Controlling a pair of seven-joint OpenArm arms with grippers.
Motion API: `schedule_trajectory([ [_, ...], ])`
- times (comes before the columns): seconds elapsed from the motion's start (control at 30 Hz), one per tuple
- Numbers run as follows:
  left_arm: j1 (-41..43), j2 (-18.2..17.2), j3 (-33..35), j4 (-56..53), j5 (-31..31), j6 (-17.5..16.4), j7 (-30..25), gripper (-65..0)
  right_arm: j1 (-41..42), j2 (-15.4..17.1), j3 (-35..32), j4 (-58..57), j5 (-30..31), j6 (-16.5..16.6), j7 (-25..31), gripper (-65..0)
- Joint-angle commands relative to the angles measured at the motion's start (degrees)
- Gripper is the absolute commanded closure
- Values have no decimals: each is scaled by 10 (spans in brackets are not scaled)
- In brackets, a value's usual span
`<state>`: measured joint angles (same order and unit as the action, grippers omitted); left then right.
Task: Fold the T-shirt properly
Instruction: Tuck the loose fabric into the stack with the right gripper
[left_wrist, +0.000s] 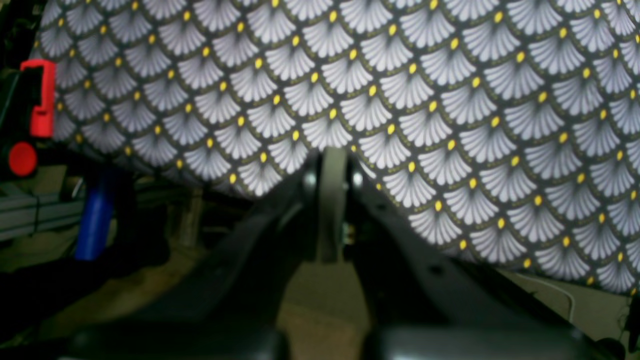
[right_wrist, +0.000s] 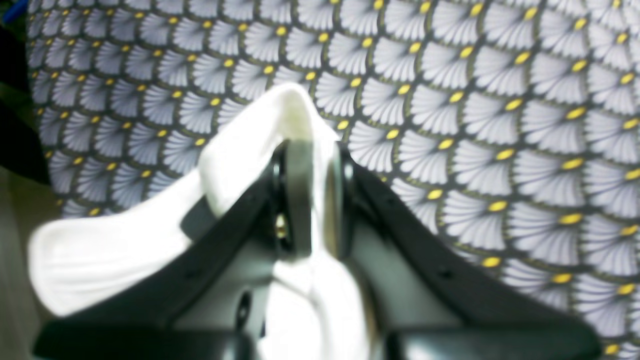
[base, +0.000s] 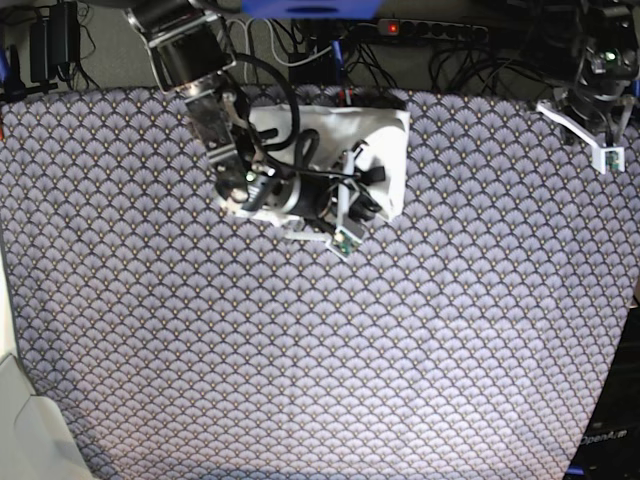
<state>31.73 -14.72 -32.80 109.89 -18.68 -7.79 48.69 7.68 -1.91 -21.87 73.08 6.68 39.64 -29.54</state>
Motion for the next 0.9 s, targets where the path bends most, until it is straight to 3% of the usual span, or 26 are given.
schedule_trajectory([
  [0.0, 6, -8, -6, 10, 0, 1, -10, -4, 17, -7, 0, -12, 8, 4, 18, -60],
  [0.2, 5, -8, -6, 11, 0, 1, -10, -4, 48, -21, 0, -29, 8, 4, 25, -59],
  [0.33, 4, -8, -6, 12, 0, 1, -12, -4, 41, -17, 3, 90, 7, 4, -52, -59],
  [0.57, 1, -6, -3, 12, -1, 1, -13, -4, -37, 38, 5, 298, 6, 4, -143, -59],
  [0.87, -28, -4, -1, 10, -1, 1, -8, -4, -118, 55, 2, 341, 6, 4, -145, -59],
])
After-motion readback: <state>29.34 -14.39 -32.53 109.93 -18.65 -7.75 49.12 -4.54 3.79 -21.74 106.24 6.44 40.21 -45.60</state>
